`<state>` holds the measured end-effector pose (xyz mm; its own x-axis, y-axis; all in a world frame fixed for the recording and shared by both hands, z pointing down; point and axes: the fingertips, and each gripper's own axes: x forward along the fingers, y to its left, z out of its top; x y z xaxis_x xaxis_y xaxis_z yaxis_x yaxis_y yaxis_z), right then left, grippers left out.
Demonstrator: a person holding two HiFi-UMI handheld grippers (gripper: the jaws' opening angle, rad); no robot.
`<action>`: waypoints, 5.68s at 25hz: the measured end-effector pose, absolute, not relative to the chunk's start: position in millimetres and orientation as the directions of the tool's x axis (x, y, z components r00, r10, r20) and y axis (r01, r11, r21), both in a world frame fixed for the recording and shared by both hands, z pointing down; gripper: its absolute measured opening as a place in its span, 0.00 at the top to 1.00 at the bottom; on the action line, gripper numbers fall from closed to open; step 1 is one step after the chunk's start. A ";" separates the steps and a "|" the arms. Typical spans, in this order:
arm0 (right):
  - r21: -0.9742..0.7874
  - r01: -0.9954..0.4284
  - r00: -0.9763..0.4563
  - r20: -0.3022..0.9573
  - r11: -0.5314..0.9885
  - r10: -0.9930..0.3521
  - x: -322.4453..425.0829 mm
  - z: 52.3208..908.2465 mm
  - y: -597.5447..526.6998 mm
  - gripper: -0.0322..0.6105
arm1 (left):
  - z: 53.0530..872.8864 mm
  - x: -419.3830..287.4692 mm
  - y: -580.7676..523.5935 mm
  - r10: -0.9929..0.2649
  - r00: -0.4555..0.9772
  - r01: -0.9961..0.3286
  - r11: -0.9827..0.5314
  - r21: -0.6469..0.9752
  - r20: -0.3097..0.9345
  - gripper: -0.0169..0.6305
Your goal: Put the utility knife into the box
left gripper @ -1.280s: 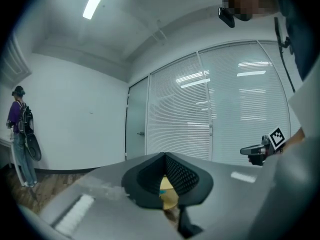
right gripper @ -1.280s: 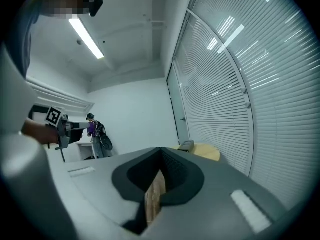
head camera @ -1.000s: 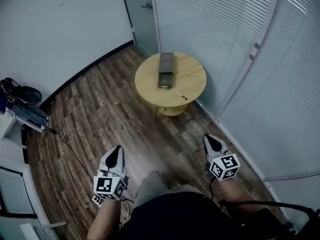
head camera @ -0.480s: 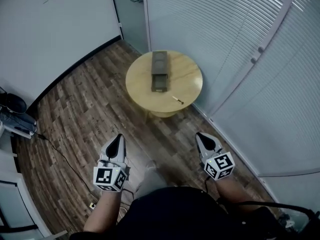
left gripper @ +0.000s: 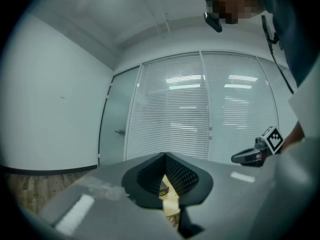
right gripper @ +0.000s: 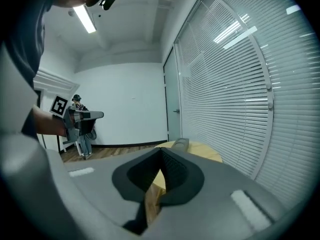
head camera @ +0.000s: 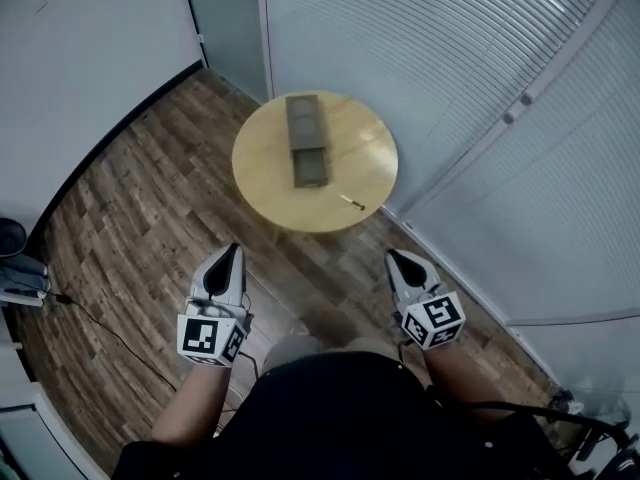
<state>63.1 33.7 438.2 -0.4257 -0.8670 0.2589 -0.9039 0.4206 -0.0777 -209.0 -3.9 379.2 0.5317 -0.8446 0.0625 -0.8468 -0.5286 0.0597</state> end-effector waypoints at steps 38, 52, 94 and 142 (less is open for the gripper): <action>-0.110 -0.819 -0.570 0.036 0.564 -0.821 80.9 422.7 -201.6 0.94 | 373.8 -178.6 -230.0 -0.874 0.474 -0.877 -0.479 -0.026 0.112 0.97; -0.117 -0.854 -0.518 0.089 0.508 -0.851 136.3 429.2 -241.6 0.94 | 388.9 -121.6 -280.4 -0.854 0.502 -0.857 -0.513 -0.053 0.137 0.97; -0.039 -0.896 -0.375 0.601 0.443 -0.706 110.9 735.7 -233.9 0.78 | 646.2 -56.3 -317.4 -0.653 0.627 -0.727 -0.687 0.018 0.424 0.97; -0.158 -0.857 -0.502 0.469 0.490 -0.727 84.1 554.8 -287.8 0.85 | 456.2 -98.8 -328.5 -0.777 0.587 -0.791 -0.610 -0.046 0.229 0.97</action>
